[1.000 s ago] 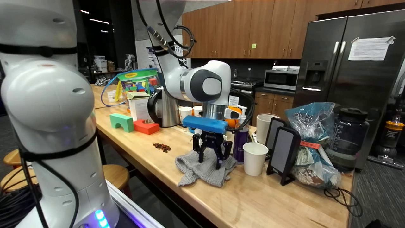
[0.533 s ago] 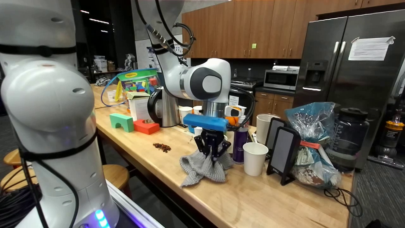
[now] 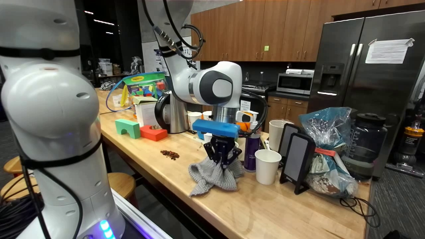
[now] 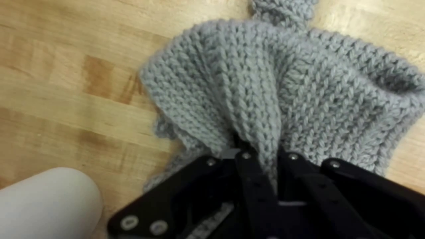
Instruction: Wipe the table with the gray cloth
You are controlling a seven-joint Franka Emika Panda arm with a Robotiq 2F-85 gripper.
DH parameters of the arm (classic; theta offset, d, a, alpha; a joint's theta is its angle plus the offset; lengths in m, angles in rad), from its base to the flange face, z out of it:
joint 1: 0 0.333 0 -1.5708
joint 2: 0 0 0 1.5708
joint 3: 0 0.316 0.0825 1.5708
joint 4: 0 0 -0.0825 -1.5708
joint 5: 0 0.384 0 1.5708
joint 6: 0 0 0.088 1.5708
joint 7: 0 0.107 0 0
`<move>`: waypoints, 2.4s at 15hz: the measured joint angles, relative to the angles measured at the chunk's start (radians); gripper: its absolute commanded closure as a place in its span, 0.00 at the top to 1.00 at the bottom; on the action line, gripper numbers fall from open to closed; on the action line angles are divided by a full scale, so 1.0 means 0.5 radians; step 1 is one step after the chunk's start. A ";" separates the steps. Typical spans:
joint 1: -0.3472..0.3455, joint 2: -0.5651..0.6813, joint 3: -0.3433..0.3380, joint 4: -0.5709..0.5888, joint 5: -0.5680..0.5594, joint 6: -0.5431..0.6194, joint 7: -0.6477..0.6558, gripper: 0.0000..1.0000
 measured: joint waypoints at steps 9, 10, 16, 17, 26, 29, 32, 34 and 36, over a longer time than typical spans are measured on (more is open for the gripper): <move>0.027 0.010 0.034 0.022 0.018 -0.052 -0.007 0.03; 0.036 0.010 0.040 0.023 0.018 -0.052 0.000 0.03; 0.110 0.013 0.081 0.027 -0.134 -0.044 0.204 0.03; 0.119 0.014 0.088 0.028 -0.152 -0.044 0.240 0.03; 0.144 0.031 0.148 0.056 0.342 -0.054 0.153 0.03; 0.175 0.040 0.295 0.063 0.869 -0.055 -0.005 0.03; 0.258 0.080 0.410 0.087 1.392 -0.045 -0.094 0.03; 0.281 0.112 0.467 0.106 1.726 -0.027 -0.185 0.03; 0.286 0.128 0.497 0.111 2.001 -0.012 -0.282 0.03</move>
